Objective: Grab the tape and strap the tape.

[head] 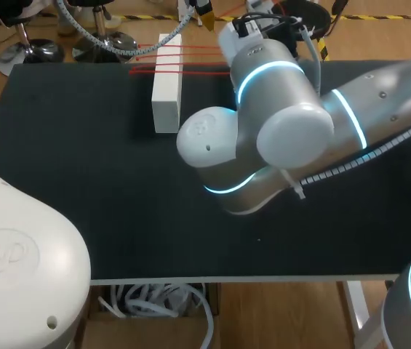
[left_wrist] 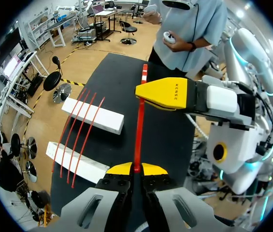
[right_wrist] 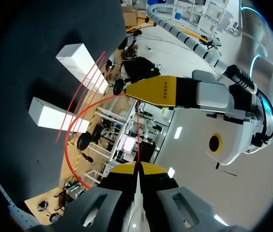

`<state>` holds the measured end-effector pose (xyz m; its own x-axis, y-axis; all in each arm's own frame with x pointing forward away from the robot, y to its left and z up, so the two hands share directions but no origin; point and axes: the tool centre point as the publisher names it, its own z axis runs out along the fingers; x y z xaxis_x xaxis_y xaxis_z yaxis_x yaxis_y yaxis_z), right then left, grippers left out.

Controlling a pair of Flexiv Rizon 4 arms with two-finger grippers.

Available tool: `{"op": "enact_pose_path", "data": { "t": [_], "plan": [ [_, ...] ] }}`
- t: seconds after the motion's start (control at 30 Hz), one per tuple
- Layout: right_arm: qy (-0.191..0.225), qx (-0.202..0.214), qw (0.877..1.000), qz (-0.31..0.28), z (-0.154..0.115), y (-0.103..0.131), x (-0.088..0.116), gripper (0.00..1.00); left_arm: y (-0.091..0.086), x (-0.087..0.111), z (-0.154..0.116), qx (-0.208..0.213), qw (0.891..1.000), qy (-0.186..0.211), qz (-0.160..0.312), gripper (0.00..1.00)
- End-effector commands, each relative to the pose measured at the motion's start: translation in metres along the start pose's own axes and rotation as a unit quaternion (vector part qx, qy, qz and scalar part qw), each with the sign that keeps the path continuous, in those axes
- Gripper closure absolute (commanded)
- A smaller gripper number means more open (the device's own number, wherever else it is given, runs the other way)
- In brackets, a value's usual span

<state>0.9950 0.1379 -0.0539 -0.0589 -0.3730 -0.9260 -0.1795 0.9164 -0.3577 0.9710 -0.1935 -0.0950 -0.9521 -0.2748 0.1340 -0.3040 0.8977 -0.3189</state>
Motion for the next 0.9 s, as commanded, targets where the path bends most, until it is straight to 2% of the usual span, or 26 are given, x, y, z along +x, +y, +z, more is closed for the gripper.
{"op": "enact_pose_path", "data": {
  "t": [0.03, 0.9],
  "plan": [
    [0.002, -0.007, 1.0, -0.003, -0.002, -0.0058, -0.0011, 1.0, -0.0004, 0.0003, -0.0005, -0.001, 1.0, 0.0, 0.0, 1.0],
    [0.008, 0.0, 1.0, -0.004, -0.0033, 0.0034, -0.0032, 1.0, -0.0004, 0.0003, -0.0005, -0.001, 1.0, 0.0, 0.0, 1.0]
  ]
}}
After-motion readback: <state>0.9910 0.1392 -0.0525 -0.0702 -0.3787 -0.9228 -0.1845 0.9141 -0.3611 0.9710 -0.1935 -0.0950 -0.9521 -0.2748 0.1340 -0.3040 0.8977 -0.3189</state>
